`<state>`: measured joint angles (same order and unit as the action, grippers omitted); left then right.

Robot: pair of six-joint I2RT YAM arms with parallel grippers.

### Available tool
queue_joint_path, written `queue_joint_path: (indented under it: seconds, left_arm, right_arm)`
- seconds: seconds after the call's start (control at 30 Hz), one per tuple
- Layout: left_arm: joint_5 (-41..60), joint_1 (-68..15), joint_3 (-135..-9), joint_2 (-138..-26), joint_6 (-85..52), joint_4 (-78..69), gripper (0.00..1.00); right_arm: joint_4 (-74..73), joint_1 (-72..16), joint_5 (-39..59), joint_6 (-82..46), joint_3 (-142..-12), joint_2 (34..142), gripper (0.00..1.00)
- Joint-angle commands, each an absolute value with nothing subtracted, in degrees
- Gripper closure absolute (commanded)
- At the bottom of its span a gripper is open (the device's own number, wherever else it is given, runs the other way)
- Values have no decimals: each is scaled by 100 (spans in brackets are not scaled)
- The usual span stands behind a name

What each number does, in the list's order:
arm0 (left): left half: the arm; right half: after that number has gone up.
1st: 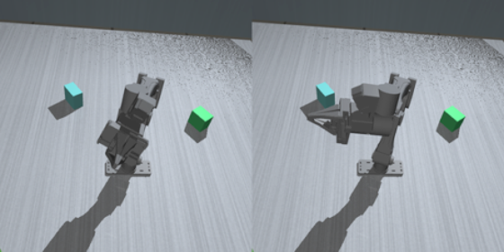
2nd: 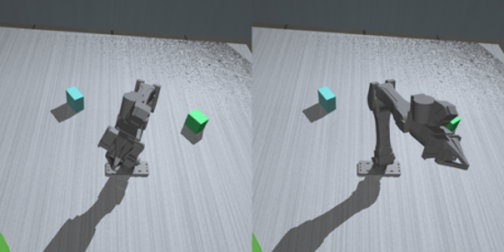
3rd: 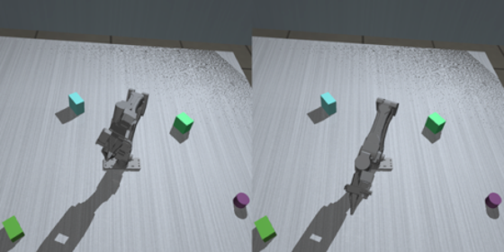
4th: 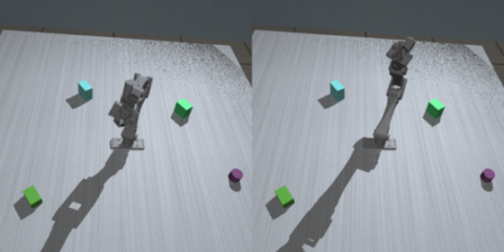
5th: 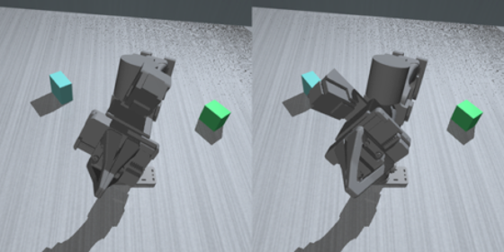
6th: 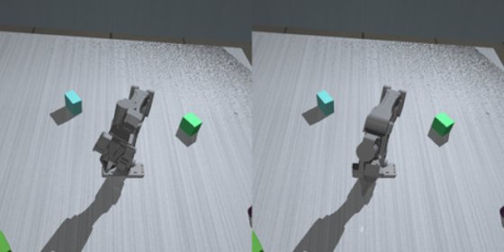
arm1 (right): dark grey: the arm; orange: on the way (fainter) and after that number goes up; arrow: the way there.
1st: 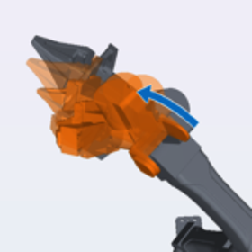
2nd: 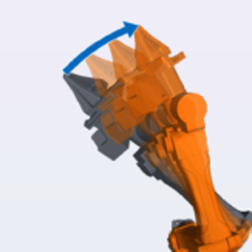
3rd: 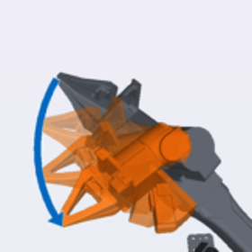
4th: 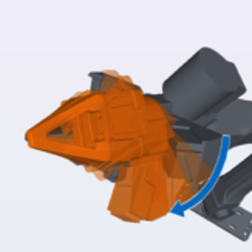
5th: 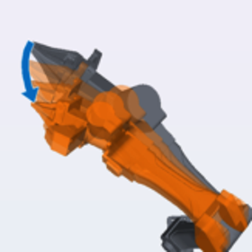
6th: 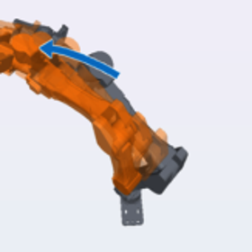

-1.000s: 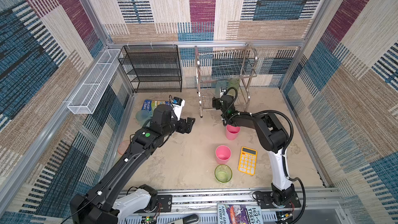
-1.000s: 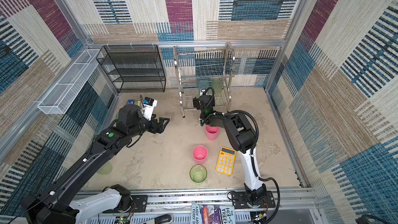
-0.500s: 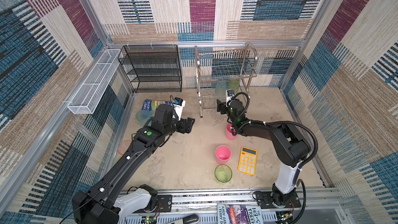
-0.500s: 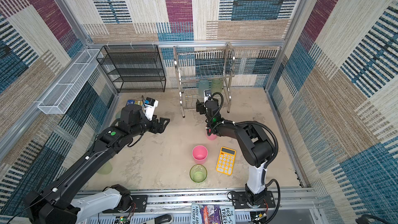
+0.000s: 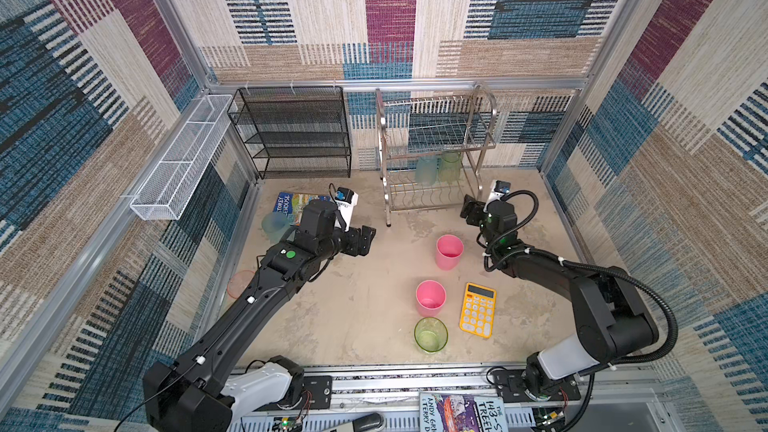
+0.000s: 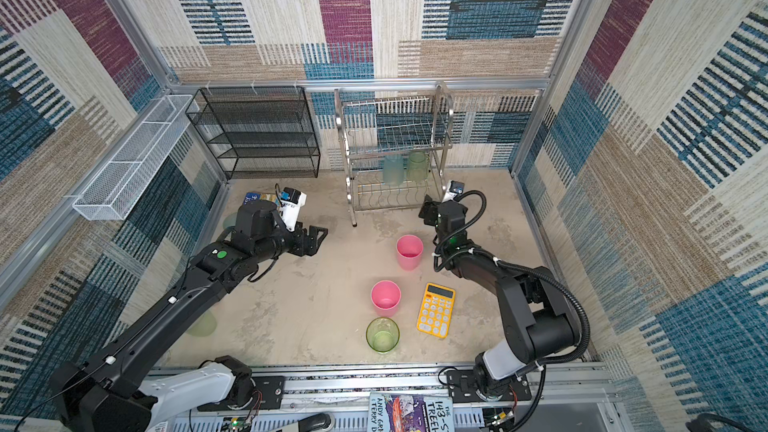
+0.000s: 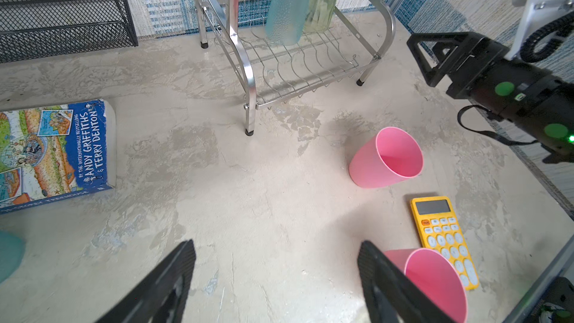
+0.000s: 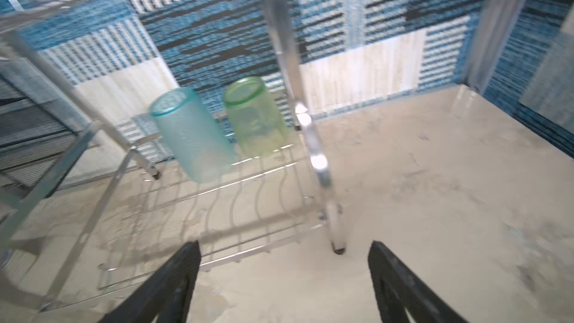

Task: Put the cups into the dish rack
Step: 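Raise the right gripper away from the rack toward the rack's side post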

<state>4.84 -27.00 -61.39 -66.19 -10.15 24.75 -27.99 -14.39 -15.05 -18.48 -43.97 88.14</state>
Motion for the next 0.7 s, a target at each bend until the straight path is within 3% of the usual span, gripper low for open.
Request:
queue_joint_path:
  seconds: [0.0,0.43,0.67]
  left_arm:
    - [502,-2690,-6187,-6631,-1107,2522,15]
    - [483,-2698,-6187,-6645,-1082,2540,15]
    - [448,-2695,-6179,-6634,-1063,2539,15]
  right_arm:
    - [-2657,-1139,-570,-1997,-4427,8824,13]
    - [-2268,-568,684,-506,-5453,9653,18]
    - [-1765,-521,537,-147,-6391,10326,23]
